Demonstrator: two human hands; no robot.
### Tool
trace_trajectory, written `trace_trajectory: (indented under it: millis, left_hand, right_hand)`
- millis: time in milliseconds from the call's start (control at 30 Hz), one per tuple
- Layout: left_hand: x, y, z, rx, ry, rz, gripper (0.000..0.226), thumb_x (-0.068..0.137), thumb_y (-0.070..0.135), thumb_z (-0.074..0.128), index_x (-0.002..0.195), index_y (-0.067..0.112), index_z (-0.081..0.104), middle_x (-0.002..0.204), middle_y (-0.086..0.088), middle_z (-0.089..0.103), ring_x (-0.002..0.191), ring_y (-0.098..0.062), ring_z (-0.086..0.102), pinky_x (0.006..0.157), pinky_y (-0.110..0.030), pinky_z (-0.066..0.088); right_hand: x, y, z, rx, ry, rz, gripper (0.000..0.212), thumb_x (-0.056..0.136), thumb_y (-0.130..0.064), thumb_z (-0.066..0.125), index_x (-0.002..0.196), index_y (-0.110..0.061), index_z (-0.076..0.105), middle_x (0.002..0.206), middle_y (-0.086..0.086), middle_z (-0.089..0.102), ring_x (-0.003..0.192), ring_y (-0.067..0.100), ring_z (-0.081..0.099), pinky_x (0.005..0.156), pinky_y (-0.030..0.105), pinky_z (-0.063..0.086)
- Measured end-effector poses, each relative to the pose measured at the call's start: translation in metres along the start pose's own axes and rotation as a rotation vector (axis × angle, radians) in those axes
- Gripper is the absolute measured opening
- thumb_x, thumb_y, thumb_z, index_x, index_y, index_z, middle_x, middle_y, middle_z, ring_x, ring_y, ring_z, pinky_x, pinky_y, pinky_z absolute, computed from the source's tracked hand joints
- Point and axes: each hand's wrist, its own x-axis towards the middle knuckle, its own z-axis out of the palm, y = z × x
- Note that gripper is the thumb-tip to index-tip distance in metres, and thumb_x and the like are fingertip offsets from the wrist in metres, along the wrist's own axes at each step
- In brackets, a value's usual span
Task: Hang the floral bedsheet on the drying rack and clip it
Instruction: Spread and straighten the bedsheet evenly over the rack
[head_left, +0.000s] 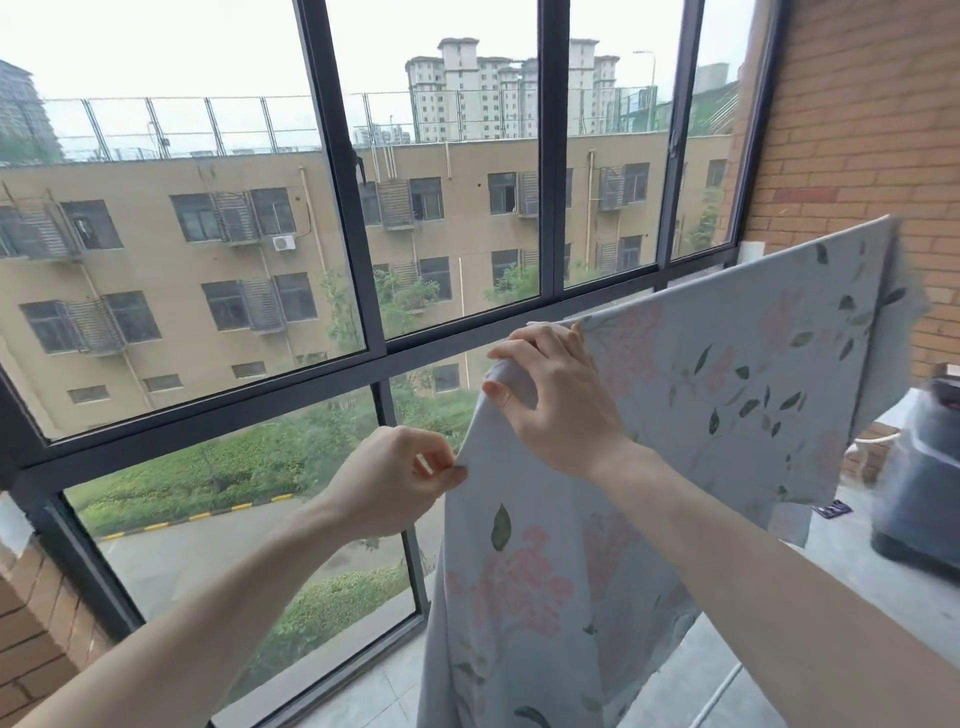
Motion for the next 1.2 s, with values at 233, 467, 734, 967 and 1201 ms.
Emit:
trace_trajectory:
  millis: [233, 467, 734, 967, 1201]
  left_hand:
    - [-0.013, -0.009, -0.006, -0.018, 0.182, 0.015, 0.019, 0.092, 0.039, 0.075, 0.074, 0.037, 0.069, 0.069, 0.02, 0.07, 0.067, 0.002, 0.066, 0.06, -0.025, 0.053]
    - [-0.01, -0.016, -0.009, 0.023, 0.207, -0.031, 0.018, 0.095, 0.043, 0.07, 0.081, 0.031, 0.071, 0.072, 0.018, 0.068, 0.066, 0.0, 0.063, 0.062, -0.028, 0.054]
    - [-0.007, -0.017, -0.012, 0.011, 0.164, -0.074, 0.019, 0.097, 0.041, 0.068, 0.083, 0.029, 0.07, 0.082, 0.016, 0.069, 0.076, -0.008, 0.066, 0.072, -0.035, 0.058]
    - [0.01, 0.016, -0.036, -0.106, 0.102, -0.056, 0.014, 0.092, 0.037, 0.073, 0.105, 0.035, 0.067, 0.103, 0.022, 0.068, 0.085, 0.005, 0.067, 0.073, -0.023, 0.053]
    - [0.065, 0.092, -0.012, 0.095, 0.111, 0.031, 0.055, 0.098, 0.04, 0.062, 0.15, 0.036, 0.045, 0.147, 0.011, 0.052, 0.131, -0.017, 0.052, 0.105, -0.034, 0.043]
  right_hand:
    - [0.003, -0.009, 0.0, -0.023, 0.016, 0.053, 0.031, 0.098, -0.046, 0.059, 0.122, -0.027, 0.065, 0.123, -0.009, 0.052, 0.131, 0.014, 0.038, 0.125, 0.047, 0.018]
    - [0.007, -0.021, 0.001, -0.048, -0.011, 0.096, 0.03, 0.098, -0.047, 0.059, 0.121, -0.027, 0.065, 0.125, -0.009, 0.052, 0.133, 0.015, 0.036, 0.114, 0.03, 0.031]
    - [-0.002, -0.023, -0.008, -0.016, -0.116, 0.113, 0.041, 0.104, -0.038, 0.053, 0.144, -0.028, 0.054, 0.152, -0.012, 0.045, 0.153, 0.01, 0.021, 0.119, 0.038, 0.031]
    - [-0.025, -0.009, -0.024, 0.043, -0.155, 0.125, 0.061, 0.1, -0.027, 0.061, 0.157, -0.031, 0.037, 0.166, -0.017, 0.024, 0.154, 0.008, 0.019, 0.121, 0.031, 0.024]
    - [-0.047, 0.058, -0.069, 0.035, -0.287, 0.216, 0.069, 0.1, -0.033, 0.059, 0.161, -0.031, 0.025, 0.167, -0.015, 0.019, 0.153, 0.013, 0.023, 0.123, 0.038, 0.027]
